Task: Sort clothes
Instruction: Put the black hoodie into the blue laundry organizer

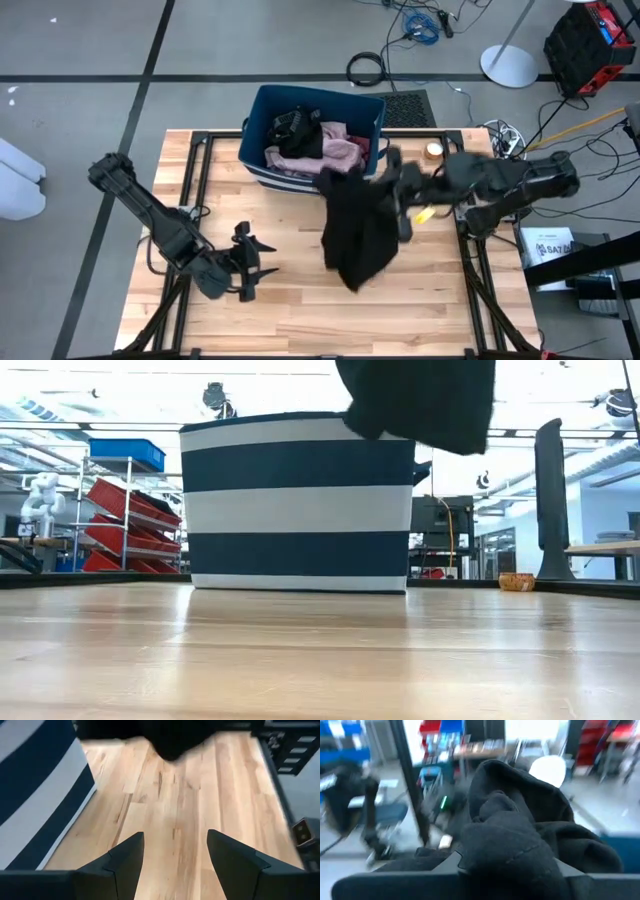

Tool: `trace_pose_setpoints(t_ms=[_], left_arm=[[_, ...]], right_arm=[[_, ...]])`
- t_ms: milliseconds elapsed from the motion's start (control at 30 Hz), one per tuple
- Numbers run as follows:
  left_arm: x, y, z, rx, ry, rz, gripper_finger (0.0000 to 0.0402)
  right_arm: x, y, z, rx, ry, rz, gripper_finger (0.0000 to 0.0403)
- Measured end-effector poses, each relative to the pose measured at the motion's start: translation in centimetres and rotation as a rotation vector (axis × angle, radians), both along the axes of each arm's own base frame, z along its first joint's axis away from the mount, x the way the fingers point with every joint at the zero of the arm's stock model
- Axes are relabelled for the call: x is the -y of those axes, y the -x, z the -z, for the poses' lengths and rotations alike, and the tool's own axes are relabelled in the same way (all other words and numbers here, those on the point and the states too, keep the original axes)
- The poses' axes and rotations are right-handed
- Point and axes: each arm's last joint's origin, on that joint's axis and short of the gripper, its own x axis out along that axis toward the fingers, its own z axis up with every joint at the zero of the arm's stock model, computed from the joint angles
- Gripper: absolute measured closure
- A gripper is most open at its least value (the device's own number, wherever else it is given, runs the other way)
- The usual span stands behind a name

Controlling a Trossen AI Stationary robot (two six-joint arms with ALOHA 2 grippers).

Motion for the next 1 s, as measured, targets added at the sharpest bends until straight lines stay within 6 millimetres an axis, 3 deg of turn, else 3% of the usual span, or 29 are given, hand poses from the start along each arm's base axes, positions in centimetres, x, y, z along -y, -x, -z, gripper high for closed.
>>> trace_pose_setpoints(t_ms=[300,533,733,1000], left_arm=[[2.0,-3.2,3.1,0.015,-0.048,-0.072,0.0173],[3.0,-7.1,5.3,0.065,0.003,-0.019,0.0173],[2.2,-10.1,6.9,0.098,0.003,0.014,0.0173],[0.8,-12.0,8.7,0.037,0.038,0.081,0.0173]], right_arm=[[4.7,0.9,-4.1,0.370,0.096,0.144,0.0331],[10.2,1.1,-5.7,0.590,0.073,0.178,0.0331],[15.6,-0.2,-4.6,0.586,0.034,0.261,0.0331],[23.1,-5.8,-0.2,0.528,-0.010,0.302,0.0331]])
